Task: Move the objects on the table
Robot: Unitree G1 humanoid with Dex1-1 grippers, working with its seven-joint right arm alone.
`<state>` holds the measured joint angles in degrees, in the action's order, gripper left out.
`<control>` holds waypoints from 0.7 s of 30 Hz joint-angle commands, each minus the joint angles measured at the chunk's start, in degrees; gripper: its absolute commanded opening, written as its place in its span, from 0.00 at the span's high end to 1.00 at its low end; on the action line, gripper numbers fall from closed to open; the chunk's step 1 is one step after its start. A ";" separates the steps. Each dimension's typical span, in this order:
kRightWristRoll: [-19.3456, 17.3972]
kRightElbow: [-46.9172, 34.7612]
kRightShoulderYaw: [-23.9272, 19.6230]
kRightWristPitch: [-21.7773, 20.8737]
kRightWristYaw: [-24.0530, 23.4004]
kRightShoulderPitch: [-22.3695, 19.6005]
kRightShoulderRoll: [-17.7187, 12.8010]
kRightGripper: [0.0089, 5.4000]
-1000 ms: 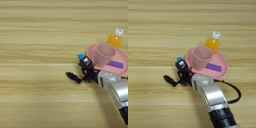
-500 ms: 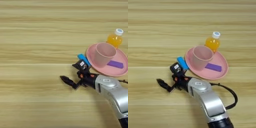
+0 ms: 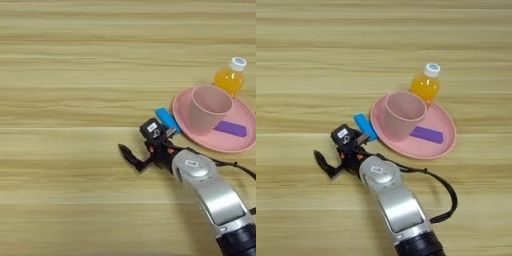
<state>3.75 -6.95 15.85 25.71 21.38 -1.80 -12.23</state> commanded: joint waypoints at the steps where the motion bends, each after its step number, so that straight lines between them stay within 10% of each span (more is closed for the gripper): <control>1: 0.77 -0.99 -1.06 -3.53 -1.95 -3.28 0.66 0.00; 21: -1.93 3.60 -8.70 -7.29 -6.96 -5.41 4.48 0.00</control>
<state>2.81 -1.97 8.90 20.61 15.47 -3.73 -8.43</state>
